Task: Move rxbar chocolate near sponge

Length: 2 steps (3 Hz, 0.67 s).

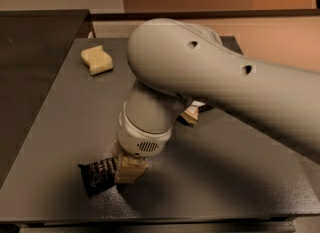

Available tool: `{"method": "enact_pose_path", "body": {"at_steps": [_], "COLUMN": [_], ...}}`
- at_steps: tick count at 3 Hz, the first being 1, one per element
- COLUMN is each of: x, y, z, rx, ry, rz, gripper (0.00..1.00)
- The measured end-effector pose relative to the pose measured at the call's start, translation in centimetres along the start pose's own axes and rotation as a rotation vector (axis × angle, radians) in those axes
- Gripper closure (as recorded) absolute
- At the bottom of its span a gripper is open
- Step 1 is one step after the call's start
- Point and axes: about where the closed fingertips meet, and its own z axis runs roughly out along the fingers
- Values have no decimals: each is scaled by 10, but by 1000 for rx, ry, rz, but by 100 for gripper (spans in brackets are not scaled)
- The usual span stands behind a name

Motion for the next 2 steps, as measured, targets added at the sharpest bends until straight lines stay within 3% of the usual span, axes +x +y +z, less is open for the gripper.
{"method": "enact_pose_path", "body": {"at_steps": [2], "x": [-37], "y": [-40], "z": [-42], "rx": [53], "ry": [-66], "rz": [10], "gripper": [100]}}
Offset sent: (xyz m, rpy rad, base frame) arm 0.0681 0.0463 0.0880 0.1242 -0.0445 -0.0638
